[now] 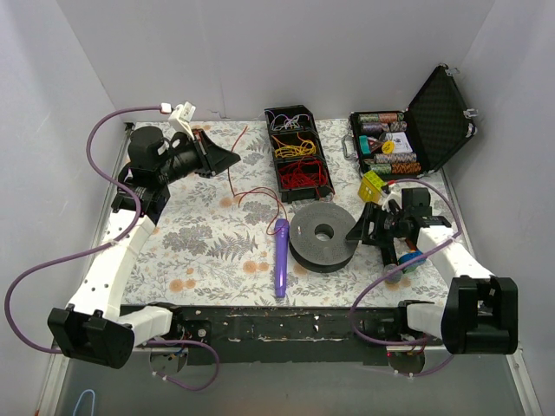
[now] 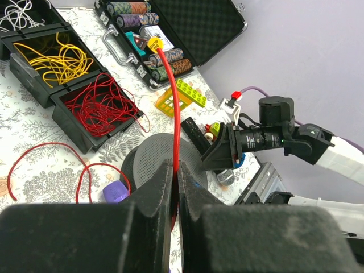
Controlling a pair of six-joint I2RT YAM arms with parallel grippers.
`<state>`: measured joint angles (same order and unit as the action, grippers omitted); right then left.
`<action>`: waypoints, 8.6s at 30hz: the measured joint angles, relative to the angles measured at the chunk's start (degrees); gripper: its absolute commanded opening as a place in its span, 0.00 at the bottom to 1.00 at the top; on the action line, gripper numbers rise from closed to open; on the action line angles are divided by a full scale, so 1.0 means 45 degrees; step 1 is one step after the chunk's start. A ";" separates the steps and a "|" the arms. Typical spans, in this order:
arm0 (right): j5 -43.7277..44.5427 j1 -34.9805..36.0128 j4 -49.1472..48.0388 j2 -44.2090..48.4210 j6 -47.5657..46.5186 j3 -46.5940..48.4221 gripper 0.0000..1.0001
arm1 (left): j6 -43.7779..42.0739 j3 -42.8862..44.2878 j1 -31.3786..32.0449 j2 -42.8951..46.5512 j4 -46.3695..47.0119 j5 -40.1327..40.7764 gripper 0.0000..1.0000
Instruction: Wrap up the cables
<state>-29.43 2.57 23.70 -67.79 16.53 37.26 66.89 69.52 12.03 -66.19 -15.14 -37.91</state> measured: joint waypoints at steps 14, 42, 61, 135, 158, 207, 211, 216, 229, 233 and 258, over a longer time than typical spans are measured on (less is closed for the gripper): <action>-0.2497 -0.1122 -0.2584 -0.0680 0.0544 -0.1345 0.58 | -0.0661 0.0165 -0.0141 0.0073 -0.0272 0.0136 0.00; -0.4838 -0.2647 -0.0743 0.0918 0.0738 0.1311 0.01 | -0.1705 0.0797 -0.0151 0.0049 -0.0471 0.0578 0.00; 0.2069 0.8437 0.1146 -0.0928 0.1273 0.8932 0.01 | -0.7014 0.4571 -0.0151 -0.0364 0.0806 0.7587 0.00; 0.1127 0.9845 0.1579 0.1438 -1.2439 0.3905 0.52 | -1.2585 -0.1535 0.3755 0.0753 -0.5625 -0.3274 0.00; -0.0214 0.7368 -0.0860 0.2283 -0.7766 0.5712 0.72 | -1.3940 -0.1443 0.3949 -0.0340 -0.4828 -0.2419 0.00; -0.3337 0.7446 0.1583 -0.1433 -0.7941 0.7626 0.12 | -1.4586 -0.0831 0.4109 -0.0704 -0.5207 -0.2919 0.00; -0.3215 0.7446 0.1579 -0.1433 -0.8024 0.7626 0.01 | -1.4557 -0.0831 0.4114 -0.0714 -0.5192 -0.2905 0.37; -0.2429 0.7446 0.2050 -0.1107 -0.8461 0.7504 0.01 | -1.4139 -0.0831 0.4119 -0.0835 -0.4988 -0.2871 0.74; -0.0665 0.7436 0.3065 -0.0777 -0.9112 0.6596 0.01 | -1.1579 0.1258 0.4284 -0.3808 -0.3220 -0.3478 0.83; -0.0534 0.7436 0.2875 -0.0777 -0.9088 0.5688 0.01 | -1.1691 0.1234 0.4566 -0.4022 -0.3230 -0.3463 0.82; -0.0015 0.7033 -0.0437 -0.0515 -0.8398 0.3599 0.01 | -1.1754 0.0369 0.5634 -0.4877 -0.1749 -0.3245 0.69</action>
<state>-29.50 34.22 21.74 -70.11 -21.26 53.45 14.00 71.18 37.39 -88.14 -23.00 -52.51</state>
